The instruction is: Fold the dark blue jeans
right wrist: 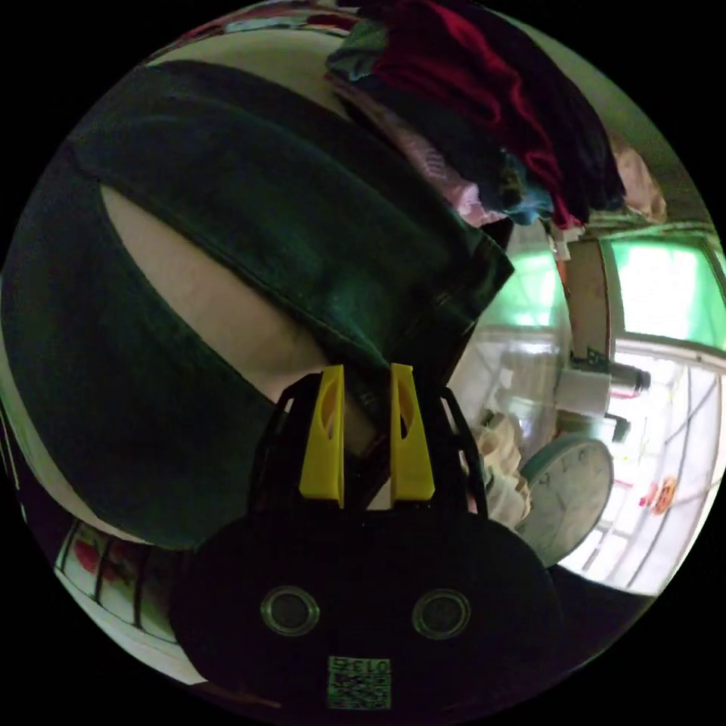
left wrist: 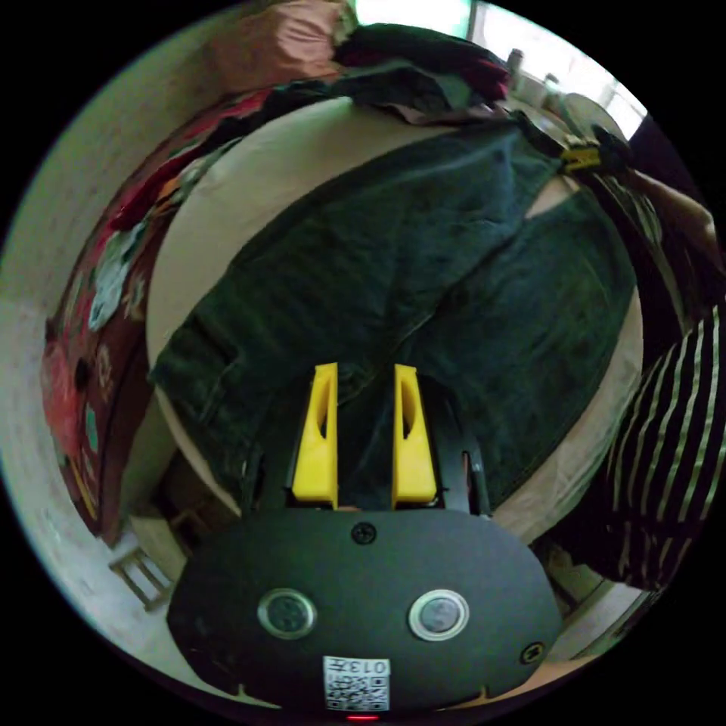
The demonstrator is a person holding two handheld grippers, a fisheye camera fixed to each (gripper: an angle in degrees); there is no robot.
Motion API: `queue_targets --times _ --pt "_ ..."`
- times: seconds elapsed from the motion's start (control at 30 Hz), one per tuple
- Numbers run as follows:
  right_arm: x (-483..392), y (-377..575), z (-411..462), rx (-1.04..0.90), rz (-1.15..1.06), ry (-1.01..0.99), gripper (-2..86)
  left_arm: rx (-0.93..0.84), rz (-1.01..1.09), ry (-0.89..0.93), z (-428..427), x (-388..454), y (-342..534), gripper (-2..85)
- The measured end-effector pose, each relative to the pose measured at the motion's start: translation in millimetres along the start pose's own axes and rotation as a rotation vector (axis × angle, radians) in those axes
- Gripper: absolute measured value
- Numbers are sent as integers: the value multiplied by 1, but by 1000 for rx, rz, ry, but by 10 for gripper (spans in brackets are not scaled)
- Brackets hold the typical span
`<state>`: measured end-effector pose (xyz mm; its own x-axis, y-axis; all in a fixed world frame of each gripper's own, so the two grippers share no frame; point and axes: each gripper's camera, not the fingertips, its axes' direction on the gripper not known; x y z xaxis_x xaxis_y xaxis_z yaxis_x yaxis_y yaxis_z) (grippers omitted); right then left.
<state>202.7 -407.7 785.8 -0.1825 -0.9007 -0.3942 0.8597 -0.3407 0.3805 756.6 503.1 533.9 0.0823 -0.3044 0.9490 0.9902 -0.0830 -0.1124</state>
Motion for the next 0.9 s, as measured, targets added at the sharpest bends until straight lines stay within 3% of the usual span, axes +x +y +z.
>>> queue_targets --times 0.13,0.23,0.4,0.57,0.77,0.9 --pt "3 -16 -4 -35 -51 -35 58 -150 144 46 36 5 -40 87" --pt "-3 -20 -12 -85 -103 -13 29 -167 86 124 38 -15 -47 47" --pt "-7 14 -64 78 -79 140 15 -160 139 89 20 -18 -39 28" --pt "-56 38 -29 -6 -156 192 15 -185 130 106 39 -24 -15 31" --pt "-58 67 -38 -34 -63 156 20 -129 49 142 21 -53 46 23" --pt "-25 104 -66 -32 200 22 24 -20 -143 119 5 -75 120 60"
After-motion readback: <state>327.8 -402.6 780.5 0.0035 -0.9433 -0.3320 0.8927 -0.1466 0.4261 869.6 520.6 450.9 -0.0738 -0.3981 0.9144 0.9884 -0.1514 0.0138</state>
